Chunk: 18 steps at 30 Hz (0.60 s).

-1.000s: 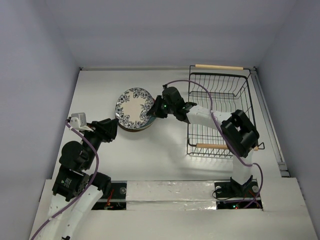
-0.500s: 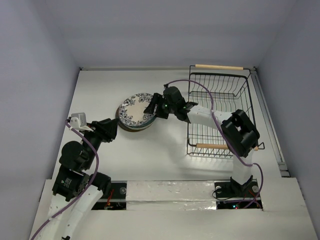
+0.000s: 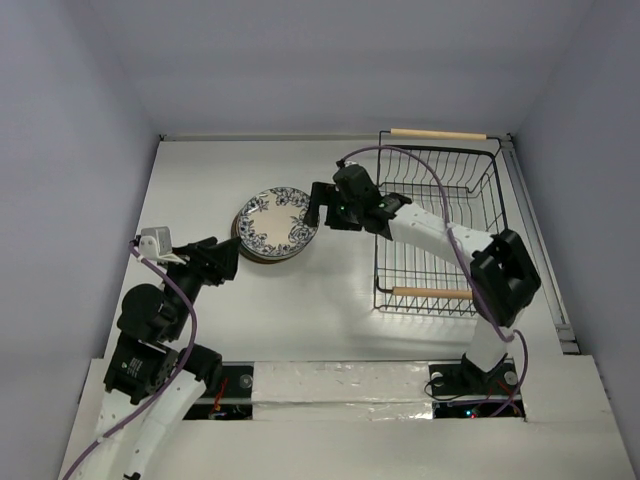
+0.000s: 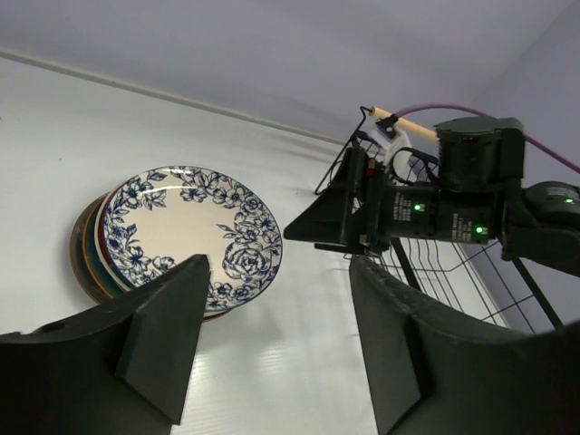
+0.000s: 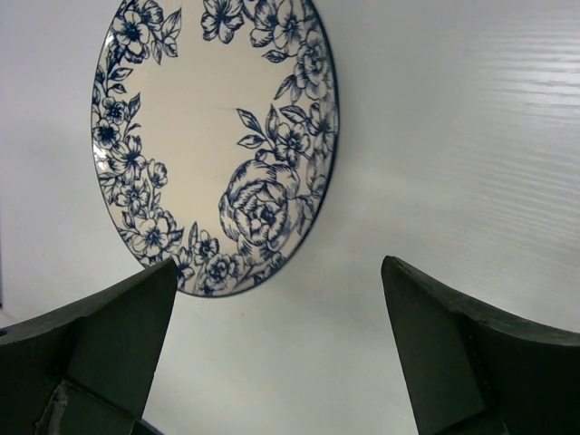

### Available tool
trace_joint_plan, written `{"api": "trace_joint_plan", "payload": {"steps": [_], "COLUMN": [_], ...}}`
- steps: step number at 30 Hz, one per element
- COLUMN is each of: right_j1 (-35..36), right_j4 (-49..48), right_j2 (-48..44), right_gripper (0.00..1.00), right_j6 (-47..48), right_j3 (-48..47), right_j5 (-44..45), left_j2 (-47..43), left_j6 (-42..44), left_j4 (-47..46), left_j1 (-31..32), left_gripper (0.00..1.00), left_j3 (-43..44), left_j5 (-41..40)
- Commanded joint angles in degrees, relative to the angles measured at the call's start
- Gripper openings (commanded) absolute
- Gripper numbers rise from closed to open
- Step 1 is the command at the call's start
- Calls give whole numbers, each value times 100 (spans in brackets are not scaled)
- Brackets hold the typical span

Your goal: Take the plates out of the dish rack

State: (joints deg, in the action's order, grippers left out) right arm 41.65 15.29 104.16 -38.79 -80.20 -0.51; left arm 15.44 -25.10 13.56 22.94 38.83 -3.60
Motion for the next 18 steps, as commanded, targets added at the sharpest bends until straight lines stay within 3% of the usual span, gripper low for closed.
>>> {"api": "trace_joint_plan", "payload": {"steps": [1, 3, 6, 8, 10, 18], "right_j1": [1, 53, 54, 54, 54, 54], "right_j4": [597, 624, 554, 502, 466, 422], "right_j2": [-571, -921, -1658, -2108, -2852, -5579], "right_gripper": [100, 100, 87, 49, 0, 0], "right_j6": [521, 574, 688, 776, 828, 1268], "right_j3": [-198, -84, 189, 346, 444, 1005], "right_j5": [701, 868, 1070, 1246, 1588, 3044], "left_j2": [-76, -68, -59, -6, 20, 178], "left_j6": [32, 32, 41, 67, 93, 164], "left_j4": [-196, -196, -205, -205, -187, -170], "left_j1": [35, 35, 35, 35, 35, 35], "left_gripper": [60, 67, 73, 76, 78, 93], "left_j3": [2, 2, 11, 28, 46, 186], "left_j5": [-1, 17, 17, 26, 26, 149]}}
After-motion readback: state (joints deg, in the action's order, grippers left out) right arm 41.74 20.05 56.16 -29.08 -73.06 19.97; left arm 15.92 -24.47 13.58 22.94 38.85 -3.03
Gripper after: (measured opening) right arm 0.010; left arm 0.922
